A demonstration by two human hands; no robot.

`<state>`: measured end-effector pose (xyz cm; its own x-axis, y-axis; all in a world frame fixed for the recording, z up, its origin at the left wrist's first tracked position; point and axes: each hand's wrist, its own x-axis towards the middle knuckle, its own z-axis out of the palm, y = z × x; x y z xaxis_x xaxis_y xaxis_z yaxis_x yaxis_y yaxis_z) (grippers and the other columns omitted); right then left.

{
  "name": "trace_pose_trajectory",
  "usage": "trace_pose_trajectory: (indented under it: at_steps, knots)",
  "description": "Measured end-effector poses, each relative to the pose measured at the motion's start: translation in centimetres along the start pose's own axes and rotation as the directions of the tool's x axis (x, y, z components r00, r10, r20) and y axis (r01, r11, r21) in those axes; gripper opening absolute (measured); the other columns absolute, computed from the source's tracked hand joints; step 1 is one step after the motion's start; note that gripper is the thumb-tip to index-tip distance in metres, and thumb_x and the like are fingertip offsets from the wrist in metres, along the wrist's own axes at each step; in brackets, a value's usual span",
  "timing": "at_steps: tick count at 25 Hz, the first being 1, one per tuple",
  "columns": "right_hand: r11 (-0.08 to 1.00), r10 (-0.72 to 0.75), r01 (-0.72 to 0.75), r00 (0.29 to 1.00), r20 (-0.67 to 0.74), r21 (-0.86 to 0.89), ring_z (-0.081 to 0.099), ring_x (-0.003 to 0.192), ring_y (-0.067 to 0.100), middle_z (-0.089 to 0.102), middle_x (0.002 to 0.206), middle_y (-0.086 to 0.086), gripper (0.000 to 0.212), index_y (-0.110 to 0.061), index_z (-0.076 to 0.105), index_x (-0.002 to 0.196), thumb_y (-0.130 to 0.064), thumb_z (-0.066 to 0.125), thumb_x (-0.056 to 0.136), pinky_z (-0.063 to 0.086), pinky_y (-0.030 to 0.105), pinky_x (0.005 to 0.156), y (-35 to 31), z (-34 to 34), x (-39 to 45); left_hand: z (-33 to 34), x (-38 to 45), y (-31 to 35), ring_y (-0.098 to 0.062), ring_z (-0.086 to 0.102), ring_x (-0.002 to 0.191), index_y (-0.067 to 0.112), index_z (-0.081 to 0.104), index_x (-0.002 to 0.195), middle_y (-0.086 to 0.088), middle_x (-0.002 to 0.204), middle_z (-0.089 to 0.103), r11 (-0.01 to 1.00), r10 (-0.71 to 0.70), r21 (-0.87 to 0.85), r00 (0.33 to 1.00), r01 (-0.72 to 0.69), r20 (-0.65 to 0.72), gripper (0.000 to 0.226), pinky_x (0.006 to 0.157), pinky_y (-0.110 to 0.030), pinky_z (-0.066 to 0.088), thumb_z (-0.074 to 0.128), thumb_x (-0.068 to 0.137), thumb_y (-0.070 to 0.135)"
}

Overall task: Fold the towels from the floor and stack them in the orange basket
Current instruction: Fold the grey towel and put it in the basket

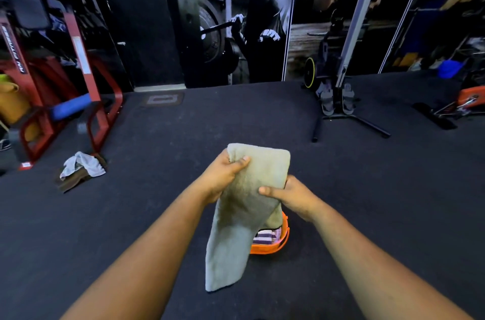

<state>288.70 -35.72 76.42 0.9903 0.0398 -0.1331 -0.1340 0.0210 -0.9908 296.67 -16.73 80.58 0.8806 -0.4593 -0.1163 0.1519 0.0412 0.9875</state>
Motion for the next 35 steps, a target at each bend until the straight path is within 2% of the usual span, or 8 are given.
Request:
trace_pose_trajectory:
  at_steps: [5, 8, 12, 19, 26, 30, 32, 35]
  knots:
    - [0.973, -0.036, 0.091, 0.968, -0.25, 0.212, 0.073, 0.105, 0.033, 0.076, 0.111, 0.018, 0.031, -0.001, 0.071, 0.116, -0.016, 0.077, 0.09, 0.059, 0.05, 0.094, -3.6, 1.7, 1.8, -0.8, -1.5, -1.0, -0.034, 0.071, 0.111, 0.004, 0.065, 0.127, -0.022, 0.12, 0.072, 0.967, -0.168, -0.196, 0.985, 0.16, -0.024, 0.043, 0.092, -0.047, 0.06, 0.054, 0.104, 0.039]
    - [0.929, 0.08, -0.007, 0.98, -0.181, 0.371, 0.074, 0.103, 0.03, 0.075, 0.114, 0.02, 0.033, 0.0, 0.068, 0.122, -0.018, 0.071, 0.095, 0.062, 0.041, 0.085, -4.7, 1.2, 2.1, -1.2, -2.7, -1.8, -0.035, 0.071, 0.112, 0.004, 0.069, 0.123, -0.019, 0.118, 0.074, 0.98, -0.157, -0.111, 0.985, 0.164, 0.069, 0.037, 0.094, -0.045, 0.059, 0.063, 0.099, 0.031]
    - [0.965, 0.176, -0.171, 0.984, -0.004, 0.199, 0.074, 0.091, 0.02, 0.077, 0.108, 0.014, 0.033, -0.005, 0.071, 0.118, -0.024, 0.072, 0.092, 0.058, 0.026, 0.069, -2.4, 0.2, 0.1, -1.9, -0.4, -0.3, -0.025, 0.073, 0.108, 0.008, 0.075, 0.114, -0.009, 0.109, 0.078, 0.994, -0.031, 0.106, 0.998, 0.036, -0.056, 0.027, 0.1, -0.047, 0.056, 0.07, 0.097, 0.028]
    - [0.997, -0.041, 0.026, 0.973, -0.225, -0.071, 0.07, 0.072, 0.007, 0.074, 0.089, 0.004, 0.015, -0.01, 0.065, 0.099, -0.004, 0.075, 0.09, 0.049, 0.019, 0.053, -3.0, -0.6, 1.4, -2.4, 0.5, -0.7, -0.021, 0.077, 0.093, 0.01, 0.077, 0.104, -0.003, 0.096, 0.08, 0.966, -0.028, 0.246, 0.978, 0.08, -0.207, 0.031, 0.083, -0.037, 0.063, 0.08, 0.088, 0.037]
    - [0.925, -0.125, -0.01, 0.937, -0.327, -0.381, 0.07, 0.083, 0.024, 0.071, 0.088, 0.003, 0.026, -0.027, 0.056, 0.091, -0.048, 0.071, 0.085, 0.055, 0.045, 0.073, -0.9, 0.1, 2.5, -2.5, 0.3, -1.1, -0.02, 0.077, 0.083, 0.008, 0.078, 0.097, -0.003, 0.088, 0.08, 0.964, -0.03, 0.241, 0.948, 0.111, -0.317, 0.033, 0.068, -0.03, 0.063, 0.082, 0.086, 0.038]
    - [0.96, -0.064, -0.023, 0.952, -0.298, -0.278, 0.067, 0.093, 0.019, 0.067, 0.1, 0.002, 0.015, -0.023, 0.054, 0.101, -0.025, 0.068, 0.097, 0.056, 0.04, 0.08, -1.1, -0.2, 2.6, -2.4, -0.5, -1.5, -0.019, 0.075, 0.099, 0.011, 0.07, 0.117, -0.003, 0.105, 0.079, 0.969, -0.025, 0.241, 0.991, 0.056, -0.132, 0.018, 0.075, -0.024, 0.061, 0.067, 0.099, 0.015]
    - [0.98, -0.024, -0.017, 0.978, -0.206, -0.197, 0.07, 0.106, 0.021, 0.069, 0.114, 0.004, 0.036, -0.023, 0.054, 0.114, -0.011, 0.077, 0.089, 0.059, 0.044, 0.09, -0.7, -0.5, 2.4, -2.9, -0.5, -1.7, -0.018, 0.075, 0.098, 0.012, 0.073, 0.113, -0.002, 0.102, 0.079, 0.953, 0.009, 0.301, 0.983, 0.046, -0.181, 0.019, 0.082, -0.029, 0.062, 0.074, 0.094, 0.013]
    - [0.965, -0.055, -0.018, 0.961, -0.27, -0.261, 0.072, 0.1, 0.024, 0.073, 0.106, 0.004, 0.037, -0.021, 0.059, 0.105, -0.002, 0.082, 0.082, 0.06, 0.04, 0.08, -0.6, -0.7, 2.7, -3.7, -0.2, -2.1, -0.018, 0.077, 0.092, 0.015, 0.08, 0.099, 0.001, 0.093, 0.08, 0.935, 0.049, 0.35, 0.958, 0.055, -0.281, 0.023, 0.085, -0.039, 0.063, 0.089, 0.079, 0.02]
